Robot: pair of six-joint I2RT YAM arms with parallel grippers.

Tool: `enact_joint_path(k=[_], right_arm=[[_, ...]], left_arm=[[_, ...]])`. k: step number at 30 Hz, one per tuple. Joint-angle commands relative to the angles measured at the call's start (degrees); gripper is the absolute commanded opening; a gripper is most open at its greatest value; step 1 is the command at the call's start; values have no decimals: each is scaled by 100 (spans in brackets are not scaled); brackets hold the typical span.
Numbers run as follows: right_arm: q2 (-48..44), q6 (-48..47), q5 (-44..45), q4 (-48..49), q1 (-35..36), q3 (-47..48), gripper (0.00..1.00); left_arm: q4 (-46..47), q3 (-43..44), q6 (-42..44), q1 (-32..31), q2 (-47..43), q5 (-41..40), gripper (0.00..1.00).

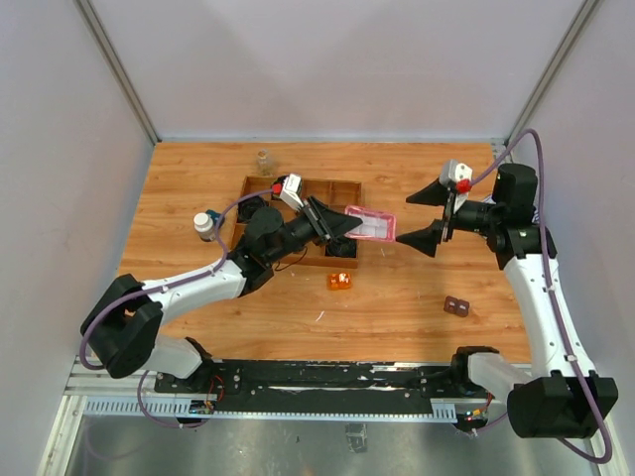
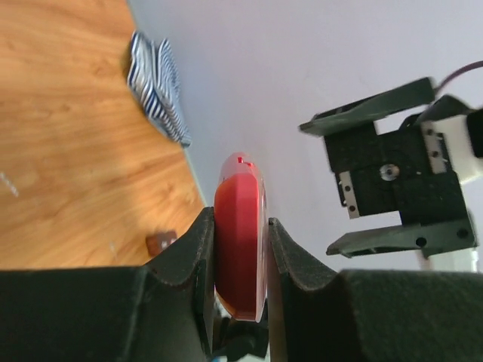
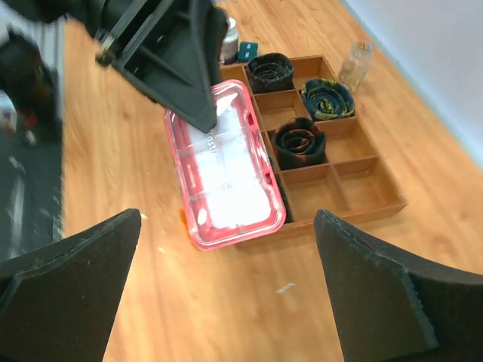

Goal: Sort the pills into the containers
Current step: Open the pill container at the center of the board.

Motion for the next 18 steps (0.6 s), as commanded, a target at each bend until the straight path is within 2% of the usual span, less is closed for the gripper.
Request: enact_joint_path(k=[1, 5, 8, 12, 18], right_arm=[[184, -5072, -706, -2935, 89, 555, 99], [253, -5154, -2, -3093, 884, 861, 98], [286, -4426, 507, -2552, 1362, 750, 99], [366, -3620, 1265, -1967, 1728, 611, 99], [525, -3146, 2074, -1633, 2090, 528, 98]], left_arm=[[-1538, 560, 99, 7, -98, 427, 0], [-1776, 767, 108, 7, -175, 450, 0], [-1861, 873, 144, -19, -216, 462, 0], [-1949, 915, 188, -78, -269, 432, 0], [-1987, 924, 211, -107, -311, 432, 0]])
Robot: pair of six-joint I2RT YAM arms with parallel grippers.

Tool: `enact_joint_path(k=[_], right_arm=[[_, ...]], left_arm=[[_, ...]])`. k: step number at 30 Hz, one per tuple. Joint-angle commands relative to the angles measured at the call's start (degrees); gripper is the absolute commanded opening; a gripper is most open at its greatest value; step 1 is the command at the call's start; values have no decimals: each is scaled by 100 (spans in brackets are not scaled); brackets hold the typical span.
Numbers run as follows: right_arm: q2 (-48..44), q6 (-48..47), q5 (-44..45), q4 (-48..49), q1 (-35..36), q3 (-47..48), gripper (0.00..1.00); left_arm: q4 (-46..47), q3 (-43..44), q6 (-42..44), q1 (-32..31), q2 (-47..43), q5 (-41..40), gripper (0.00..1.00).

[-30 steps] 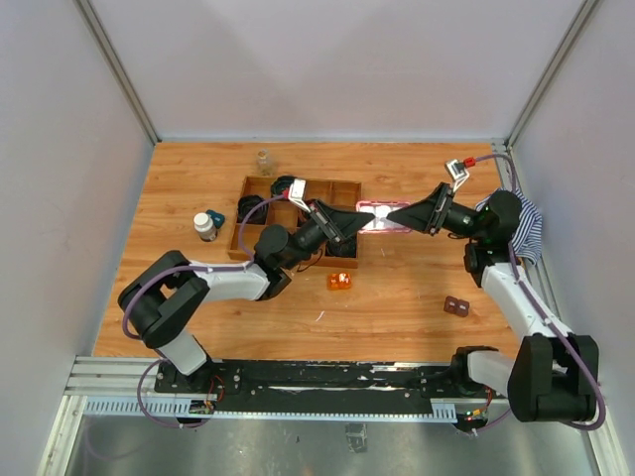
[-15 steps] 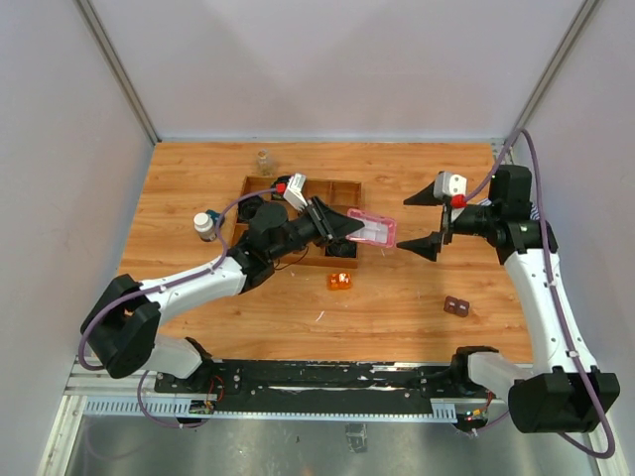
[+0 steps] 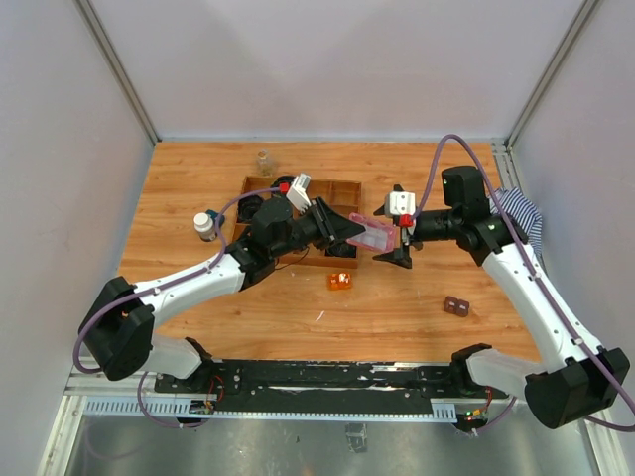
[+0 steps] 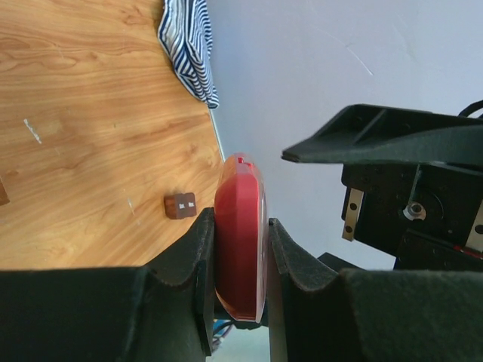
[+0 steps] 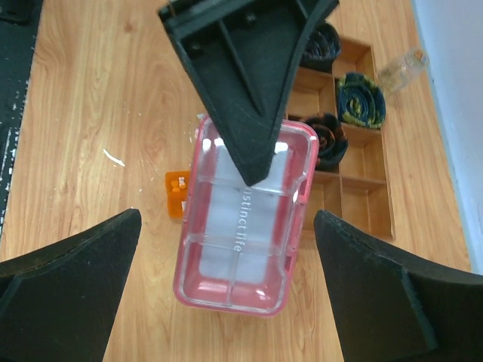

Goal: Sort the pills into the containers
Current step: Open the pill container at the center of the board.

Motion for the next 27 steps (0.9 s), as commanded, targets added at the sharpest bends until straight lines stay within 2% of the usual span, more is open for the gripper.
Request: enact_joint_path(k=[1, 14, 22, 25, 27], right_arm=[[109, 477, 760, 373, 248, -112, 98], [450, 401, 1018, 248, 580, -144, 100], [581, 733, 1195, 354, 646, -70, 83], [583, 813, 1258, 358, 650, -49, 72], [583, 875, 1265, 358, 646, -42, 60]], left_arm=[[48, 209, 90, -40, -219, 56, 0], [50, 222, 97, -95, -219, 74, 0], [53, 217, 82, -101, -228, 74, 0], [57, 218, 87, -101, -222, 54, 0], [57, 218, 65, -101, -219, 56, 1]])
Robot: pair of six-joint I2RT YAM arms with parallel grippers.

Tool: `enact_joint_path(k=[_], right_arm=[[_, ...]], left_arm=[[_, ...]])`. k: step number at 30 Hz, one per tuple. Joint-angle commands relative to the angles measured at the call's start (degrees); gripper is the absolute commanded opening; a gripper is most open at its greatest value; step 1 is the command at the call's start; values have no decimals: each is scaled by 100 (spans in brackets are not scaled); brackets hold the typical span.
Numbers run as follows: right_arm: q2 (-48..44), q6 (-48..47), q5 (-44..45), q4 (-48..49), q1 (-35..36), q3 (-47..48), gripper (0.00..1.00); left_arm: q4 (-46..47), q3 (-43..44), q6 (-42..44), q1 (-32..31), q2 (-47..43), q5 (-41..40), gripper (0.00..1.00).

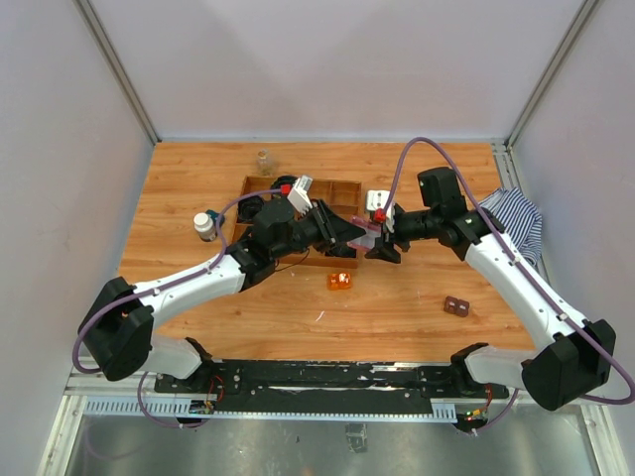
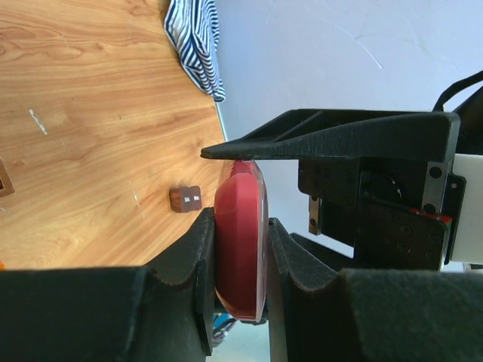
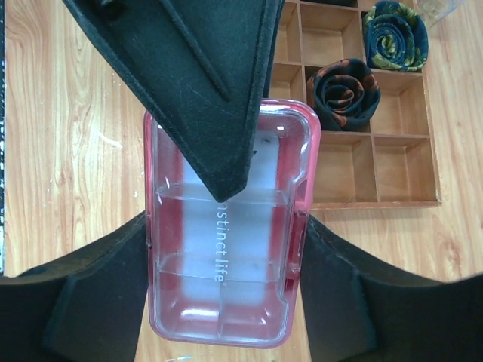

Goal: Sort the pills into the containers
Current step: Open the pill container at the center of the board.

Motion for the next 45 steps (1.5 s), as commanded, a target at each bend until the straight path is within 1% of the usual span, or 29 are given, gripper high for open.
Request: enact_joint_path(k=[1, 2, 3, 4, 6, 8, 9, 10, 12, 16, 18, 19, 21, 25, 28, 30, 31, 34, 37, 40, 45], right_arm=[[-4, 247, 102, 63, 104, 53, 52], [-10, 292, 105, 63, 98, 61, 44], [-14, 347, 108, 63, 99, 62, 38], [-19, 421, 116, 63, 98, 54, 34], [-37, 567, 105, 63, 98, 46, 29], [-67, 705, 5, 63, 77, 18, 27], [-87, 794, -72, 63, 53, 3, 26], [-98, 885, -205, 63, 9, -14, 25], [-110, 1185, -536, 58, -119, -28, 24], [-107, 1805, -1481, 131, -530, -51, 22], [-159, 2197, -1929, 297, -700, -146, 22], [-221, 2408, -2164, 460, -777, -260, 22], [-361, 3065, -2581, 953, -948, -511, 22], [-610, 4494, -3266, 2385, -1156, -1052, 21], [-672, 5233, -3502, 3171, -1165, -1355, 21], [-661, 5558, -3625, 3508, -1167, -1473, 21], [-647, 5649, -3674, 3603, -1169, -1487, 21], [-648, 5741, -3804, 3634, -1171, -1456, 20], [-719, 5762, -3874, 3636, -1170, -1447, 21], [-745, 5803, -3988, 3638, -1175, -1397, 20], [-683, 5825, -4116, 3610, -1169, -1324, 21]], left_arm=[[227, 212, -4, -36, -199, 67, 3], [232, 212, -22, -34, -202, 67, 9], [236, 212, -36, -34, -212, 63, 19], [236, 205, -41, -34, -226, 67, 29], [249, 181, -50, -34, -288, 46, 44], [258, 132, -42, -34, -381, -12, 59], [272, 95, -24, -34, -451, -38, 63], [301, 51, -4, -34, -516, -86, 71], [327, -51, 98, -34, -679, -166, 81], [759, -523, 568, -34, -1128, -207, 92], [1324, -898, 972, -34, -1367, -86, 95], [1672, -1122, 1189, -34, -1476, -4, 98], [2716, -1683, 1652, -34, -1687, 187, 99], [4998, -2771, 2396, -34, -1804, 565, 99], [6819, -3225, 2647, -34, -1307, 840, 99], [7812, -3281, 2593, -34, -914, 1004, 99], [8147, -3236, 2533, -34, -583, 1117, 99], [8173, -2873, 2478, -62, -174, 1328, 99], [8162, -2716, 2605, -150, -60, 1127, 99], [8158, -2734, 2583, -222, -57, 676, 99], [8164, -2746, 2752, -658, 53, -95, 99]])
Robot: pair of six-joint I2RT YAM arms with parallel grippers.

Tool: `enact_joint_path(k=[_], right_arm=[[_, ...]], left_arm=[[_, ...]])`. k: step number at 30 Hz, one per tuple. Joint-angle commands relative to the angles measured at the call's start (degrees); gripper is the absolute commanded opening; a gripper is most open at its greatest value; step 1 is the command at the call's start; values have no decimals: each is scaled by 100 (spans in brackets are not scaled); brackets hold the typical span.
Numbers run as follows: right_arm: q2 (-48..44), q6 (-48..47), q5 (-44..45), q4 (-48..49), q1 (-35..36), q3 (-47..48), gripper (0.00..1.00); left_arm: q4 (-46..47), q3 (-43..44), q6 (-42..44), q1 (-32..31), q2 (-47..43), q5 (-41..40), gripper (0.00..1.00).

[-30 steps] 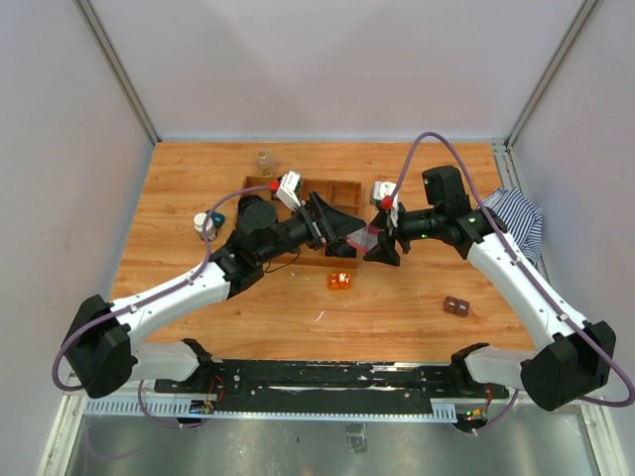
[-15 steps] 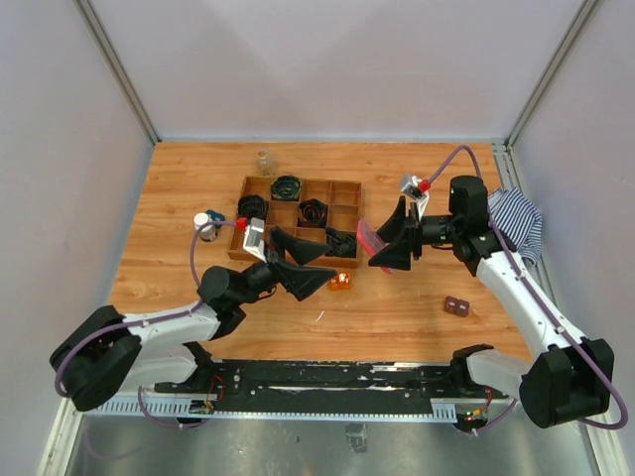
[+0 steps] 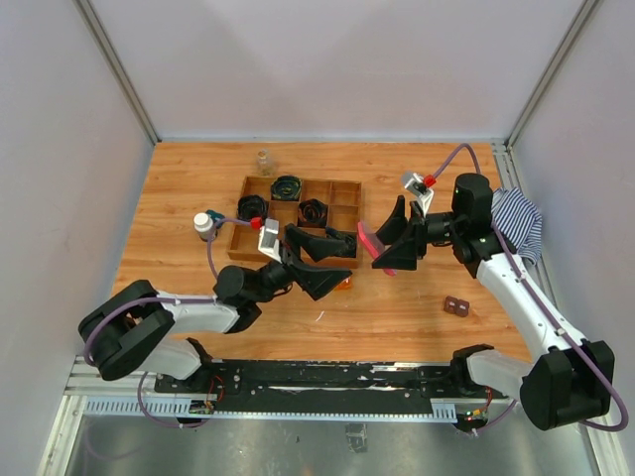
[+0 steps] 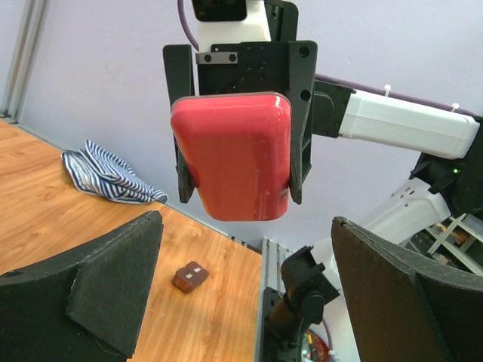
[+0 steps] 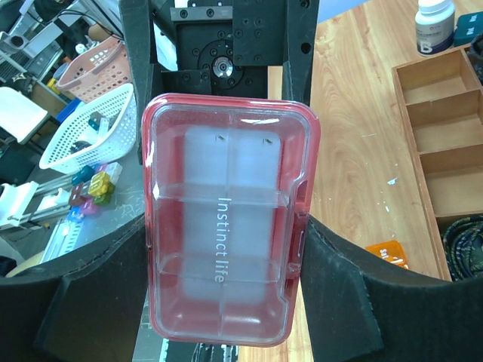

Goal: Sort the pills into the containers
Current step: Open the pill container at the center of the board.

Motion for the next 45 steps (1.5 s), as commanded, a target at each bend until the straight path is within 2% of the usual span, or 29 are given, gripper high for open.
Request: enact_joint_path(k=[1, 7, 18, 23, 28, 35, 39, 45], right_arm=[[-53, 138, -336, 205, -81, 139, 20], [17, 120, -392, 187, -80, 166, 21], [183, -103, -505, -71, -55, 226, 21], [232, -266, -489, -243, 3, 263, 21], [258, -317, -452, -300, 25, 272, 21], [292, -378, -402, -351, 146, 254, 21], [268, -399, -376, -376, 164, 239, 21], [264, -408, -327, -388, 194, 219, 21]], left_arm=[[1509, 106, 296, -396, 116, -819, 99], [1513, 337, 409, -661, 333, -1317, 99], [1508, 871, 386, -766, 685, -1348, 98], [1502, 971, 216, -784, 794, -1346, 94], [1509, 1062, 101, -807, 917, -1393, 81], [1511, 1106, 104, -867, 973, -1438, 72], [1505, 1105, 107, -893, 960, -1476, 70], [1510, 1118, 99, -905, 1013, -1587, 73]])
